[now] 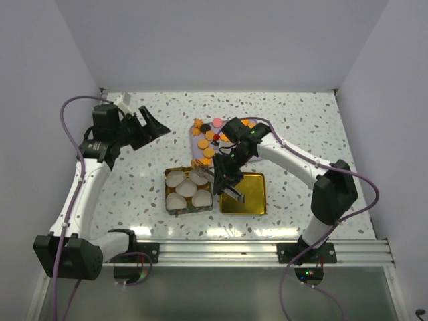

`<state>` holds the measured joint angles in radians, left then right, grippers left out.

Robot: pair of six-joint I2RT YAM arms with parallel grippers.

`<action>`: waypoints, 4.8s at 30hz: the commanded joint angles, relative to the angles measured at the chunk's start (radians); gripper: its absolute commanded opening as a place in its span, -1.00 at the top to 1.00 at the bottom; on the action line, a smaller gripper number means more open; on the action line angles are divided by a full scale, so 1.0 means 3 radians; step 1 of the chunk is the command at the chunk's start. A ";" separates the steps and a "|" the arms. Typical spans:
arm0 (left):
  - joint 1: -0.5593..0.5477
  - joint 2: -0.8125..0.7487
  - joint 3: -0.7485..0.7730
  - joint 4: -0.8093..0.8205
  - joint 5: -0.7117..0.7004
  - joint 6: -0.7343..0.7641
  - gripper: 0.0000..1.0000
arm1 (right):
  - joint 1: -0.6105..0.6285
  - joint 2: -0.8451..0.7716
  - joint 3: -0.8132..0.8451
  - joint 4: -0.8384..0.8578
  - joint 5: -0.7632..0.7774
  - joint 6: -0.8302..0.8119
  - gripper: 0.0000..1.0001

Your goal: Pack the cookies

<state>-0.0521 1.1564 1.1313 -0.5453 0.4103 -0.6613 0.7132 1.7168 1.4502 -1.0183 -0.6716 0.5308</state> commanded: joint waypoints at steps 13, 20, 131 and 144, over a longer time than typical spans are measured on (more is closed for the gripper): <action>0.0020 -0.0107 0.0064 -0.0079 -0.0053 0.0057 -0.69 | 0.0011 -0.0006 0.0044 -0.0108 0.0081 -0.0026 0.14; 0.0015 -0.0143 0.0049 -0.0110 -0.0048 0.0077 -0.69 | 0.0011 -0.0047 0.0151 -0.0139 0.0137 -0.0005 0.16; 0.0046 0.0226 0.0018 0.0105 0.0044 0.0225 -0.69 | -0.1073 0.0561 0.0535 -0.0369 0.0710 -0.0450 0.26; 0.0051 0.0277 -0.0002 0.0156 0.0140 0.0236 -0.69 | -0.1073 0.0674 -0.0190 0.0351 0.0419 -0.0159 0.10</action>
<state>-0.0460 1.2381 1.1156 -0.5549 0.4221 -0.6163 0.3923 1.9224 1.4433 -0.9760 -0.4957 0.4423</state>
